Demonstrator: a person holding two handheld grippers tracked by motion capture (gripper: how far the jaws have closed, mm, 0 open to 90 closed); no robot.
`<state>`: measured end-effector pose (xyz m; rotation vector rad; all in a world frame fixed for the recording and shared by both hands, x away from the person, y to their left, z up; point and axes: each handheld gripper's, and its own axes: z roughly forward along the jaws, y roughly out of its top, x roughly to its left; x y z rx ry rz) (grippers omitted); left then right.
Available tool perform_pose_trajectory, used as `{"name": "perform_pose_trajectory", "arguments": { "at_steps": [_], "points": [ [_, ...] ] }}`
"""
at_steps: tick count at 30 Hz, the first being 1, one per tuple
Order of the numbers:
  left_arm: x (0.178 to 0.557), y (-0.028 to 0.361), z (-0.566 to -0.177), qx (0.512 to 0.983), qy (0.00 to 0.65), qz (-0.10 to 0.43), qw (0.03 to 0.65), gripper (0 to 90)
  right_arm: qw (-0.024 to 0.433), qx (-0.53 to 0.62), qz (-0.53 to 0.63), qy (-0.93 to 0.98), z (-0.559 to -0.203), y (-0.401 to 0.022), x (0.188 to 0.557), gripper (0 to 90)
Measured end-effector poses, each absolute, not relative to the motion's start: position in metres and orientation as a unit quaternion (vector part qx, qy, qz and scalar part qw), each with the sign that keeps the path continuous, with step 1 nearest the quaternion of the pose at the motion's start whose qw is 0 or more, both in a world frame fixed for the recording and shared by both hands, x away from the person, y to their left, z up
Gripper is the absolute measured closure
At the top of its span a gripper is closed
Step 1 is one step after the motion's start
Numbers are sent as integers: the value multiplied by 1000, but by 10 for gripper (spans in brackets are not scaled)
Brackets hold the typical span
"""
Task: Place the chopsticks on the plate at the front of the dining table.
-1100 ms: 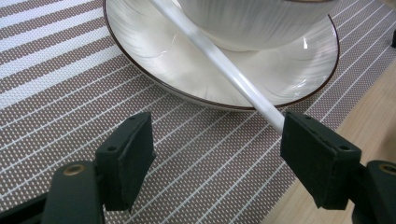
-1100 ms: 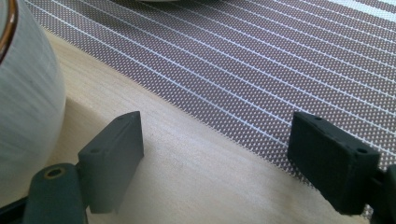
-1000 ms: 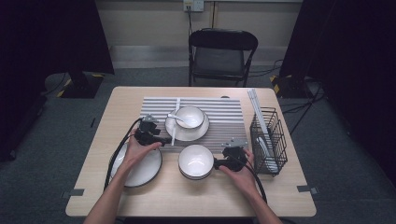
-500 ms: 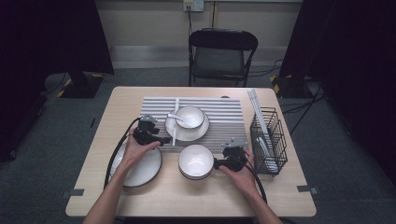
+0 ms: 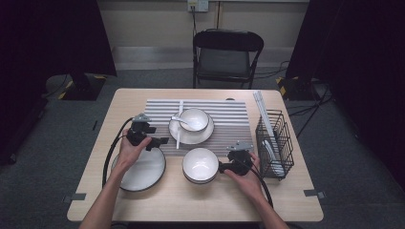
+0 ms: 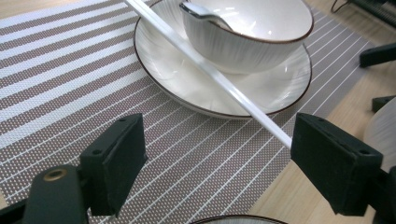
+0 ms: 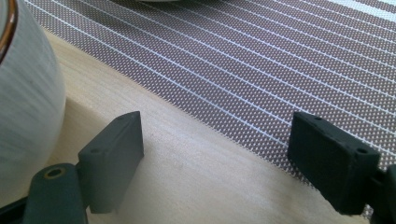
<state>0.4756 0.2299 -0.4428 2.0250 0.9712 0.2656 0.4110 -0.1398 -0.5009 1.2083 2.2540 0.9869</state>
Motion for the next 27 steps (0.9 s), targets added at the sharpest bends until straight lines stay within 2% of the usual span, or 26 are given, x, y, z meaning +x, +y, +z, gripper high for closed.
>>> {"name": "perform_pose_trajectory", "arguments": {
  "at_steps": [7, 19, 27],
  "points": [
    [472, 238, -433, 798, 393, 120, 441, 163, 199, 433, 352, 806, -501, -140, 411, 176],
    [446, 252, -412, 824, 339, 147, 429, 159, 203, 435, 351, 804, -501, -140, 410, 178],
    [428, 280, -403, 807, 350, 172, 444, 160, 202, 435, 351, 804, -501, -140, 410, 178]
  ]
}}
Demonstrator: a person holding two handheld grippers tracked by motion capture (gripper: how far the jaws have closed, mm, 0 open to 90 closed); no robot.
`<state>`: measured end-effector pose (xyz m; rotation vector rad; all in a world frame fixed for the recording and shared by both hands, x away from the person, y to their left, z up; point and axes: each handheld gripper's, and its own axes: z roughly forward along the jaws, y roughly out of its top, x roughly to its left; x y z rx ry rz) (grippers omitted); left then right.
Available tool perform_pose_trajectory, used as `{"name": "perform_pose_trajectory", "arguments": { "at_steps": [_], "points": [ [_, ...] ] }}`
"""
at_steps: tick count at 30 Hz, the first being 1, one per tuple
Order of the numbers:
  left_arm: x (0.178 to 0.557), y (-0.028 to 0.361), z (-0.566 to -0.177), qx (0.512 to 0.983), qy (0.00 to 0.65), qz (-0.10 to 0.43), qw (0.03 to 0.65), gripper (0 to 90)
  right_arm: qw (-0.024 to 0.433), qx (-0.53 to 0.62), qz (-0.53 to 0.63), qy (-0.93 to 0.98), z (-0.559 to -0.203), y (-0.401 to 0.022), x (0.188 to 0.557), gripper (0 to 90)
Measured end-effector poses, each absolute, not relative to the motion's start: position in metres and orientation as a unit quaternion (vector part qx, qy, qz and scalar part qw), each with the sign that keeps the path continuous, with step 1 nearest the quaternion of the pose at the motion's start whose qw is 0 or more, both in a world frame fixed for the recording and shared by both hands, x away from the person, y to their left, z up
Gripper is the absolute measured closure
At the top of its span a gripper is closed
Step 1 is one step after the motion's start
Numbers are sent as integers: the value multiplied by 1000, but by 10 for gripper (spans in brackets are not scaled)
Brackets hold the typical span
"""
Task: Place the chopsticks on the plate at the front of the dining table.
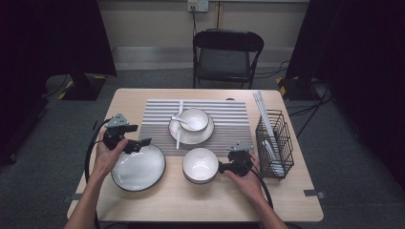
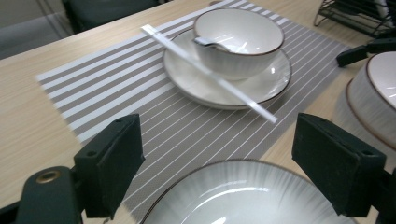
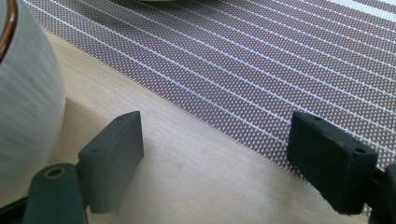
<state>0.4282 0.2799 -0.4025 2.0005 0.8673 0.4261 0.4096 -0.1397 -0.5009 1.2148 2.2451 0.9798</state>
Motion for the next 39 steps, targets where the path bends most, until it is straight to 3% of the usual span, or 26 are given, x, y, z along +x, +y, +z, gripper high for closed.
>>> {"name": "perform_pose_trajectory", "arguments": {
  "at_steps": [16, 22, 39],
  "points": [
    [403, 344, -410, 778, 408, 216, 427, 161, 203, 435, 351, 804, -501, -140, 410, 177],
    [402, 370, -423, 760, 435, 205, 437, 167, 202, 435, 351, 804, -501, -140, 410, 178],
    [402, 397, -454, 742, 506, 220, 381, 187, 202, 435, 351, 804, -501, -140, 410, 177]
  ]
}}
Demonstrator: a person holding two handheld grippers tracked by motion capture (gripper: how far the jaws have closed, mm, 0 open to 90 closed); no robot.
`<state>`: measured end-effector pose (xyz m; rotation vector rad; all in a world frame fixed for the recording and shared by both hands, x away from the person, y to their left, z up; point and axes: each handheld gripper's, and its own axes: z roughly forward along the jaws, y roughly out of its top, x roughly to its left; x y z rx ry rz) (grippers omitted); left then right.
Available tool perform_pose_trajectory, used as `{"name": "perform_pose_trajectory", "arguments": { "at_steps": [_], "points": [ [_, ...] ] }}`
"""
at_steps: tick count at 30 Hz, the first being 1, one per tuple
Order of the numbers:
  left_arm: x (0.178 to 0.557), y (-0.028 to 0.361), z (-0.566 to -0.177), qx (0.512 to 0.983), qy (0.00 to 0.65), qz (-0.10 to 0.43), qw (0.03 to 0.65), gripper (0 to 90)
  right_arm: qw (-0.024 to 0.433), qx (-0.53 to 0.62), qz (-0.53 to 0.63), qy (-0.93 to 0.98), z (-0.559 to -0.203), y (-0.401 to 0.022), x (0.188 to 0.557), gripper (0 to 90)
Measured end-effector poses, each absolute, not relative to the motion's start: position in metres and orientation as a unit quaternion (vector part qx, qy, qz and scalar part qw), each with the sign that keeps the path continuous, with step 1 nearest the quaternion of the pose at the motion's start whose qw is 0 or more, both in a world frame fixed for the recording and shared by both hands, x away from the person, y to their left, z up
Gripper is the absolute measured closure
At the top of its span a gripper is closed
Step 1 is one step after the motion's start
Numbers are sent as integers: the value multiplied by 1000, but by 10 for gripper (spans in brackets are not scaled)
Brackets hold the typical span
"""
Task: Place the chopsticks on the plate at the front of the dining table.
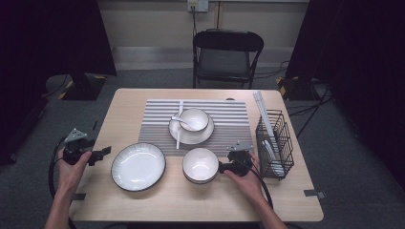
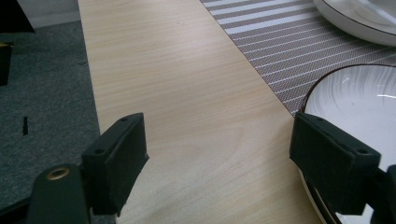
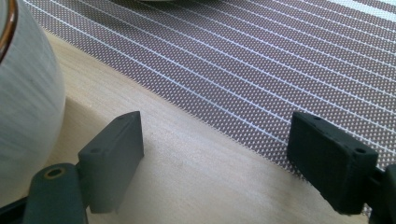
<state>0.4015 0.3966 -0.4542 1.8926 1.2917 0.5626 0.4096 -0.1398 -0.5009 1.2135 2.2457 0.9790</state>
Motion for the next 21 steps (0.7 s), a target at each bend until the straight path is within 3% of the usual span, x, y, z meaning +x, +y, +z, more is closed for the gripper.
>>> {"name": "perform_pose_trajectory", "arguments": {
  "at_steps": [21],
  "points": [
    [420, 388, -495, 782, 506, 193, 308, 155, 202, 435, 351, 804, -501, -140, 410, 178]
  ]
}}
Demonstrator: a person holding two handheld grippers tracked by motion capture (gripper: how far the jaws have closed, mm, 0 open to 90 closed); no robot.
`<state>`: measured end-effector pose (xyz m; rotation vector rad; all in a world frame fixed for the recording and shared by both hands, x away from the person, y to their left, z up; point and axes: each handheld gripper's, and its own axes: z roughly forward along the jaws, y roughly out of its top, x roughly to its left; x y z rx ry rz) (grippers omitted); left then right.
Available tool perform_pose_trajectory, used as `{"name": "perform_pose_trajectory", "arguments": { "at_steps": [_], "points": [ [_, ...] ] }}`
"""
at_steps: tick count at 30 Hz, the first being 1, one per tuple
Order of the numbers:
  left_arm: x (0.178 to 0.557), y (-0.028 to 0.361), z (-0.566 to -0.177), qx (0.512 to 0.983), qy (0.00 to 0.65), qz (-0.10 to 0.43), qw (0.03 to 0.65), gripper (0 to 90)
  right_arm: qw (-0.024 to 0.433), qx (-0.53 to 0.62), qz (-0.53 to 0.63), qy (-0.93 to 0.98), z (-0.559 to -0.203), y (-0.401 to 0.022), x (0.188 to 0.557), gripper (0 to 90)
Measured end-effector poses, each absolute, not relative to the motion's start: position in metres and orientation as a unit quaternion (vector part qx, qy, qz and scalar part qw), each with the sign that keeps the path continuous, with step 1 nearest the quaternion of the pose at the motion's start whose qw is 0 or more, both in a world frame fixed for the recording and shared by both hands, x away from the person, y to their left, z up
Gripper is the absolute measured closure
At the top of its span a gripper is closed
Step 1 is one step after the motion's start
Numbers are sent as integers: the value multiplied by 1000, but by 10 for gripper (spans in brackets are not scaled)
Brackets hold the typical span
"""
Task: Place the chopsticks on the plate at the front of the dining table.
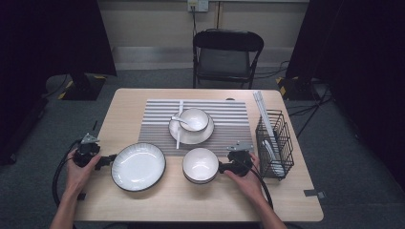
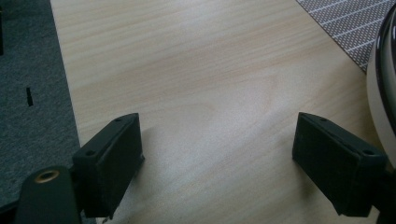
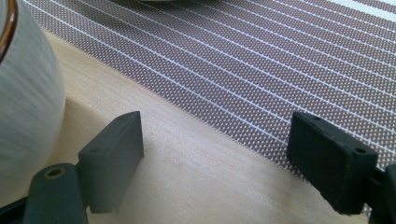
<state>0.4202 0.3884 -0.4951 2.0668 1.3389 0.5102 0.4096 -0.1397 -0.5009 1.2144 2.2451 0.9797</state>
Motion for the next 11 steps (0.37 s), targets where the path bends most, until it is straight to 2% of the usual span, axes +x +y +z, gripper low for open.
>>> {"name": "perform_pose_trajectory", "arguments": {
  "at_steps": [11],
  "points": [
    [420, 389, -497, 782, 501, 198, 313, 125, 202, 435, 351, 804, -501, -140, 410, 178]
  ]
}}
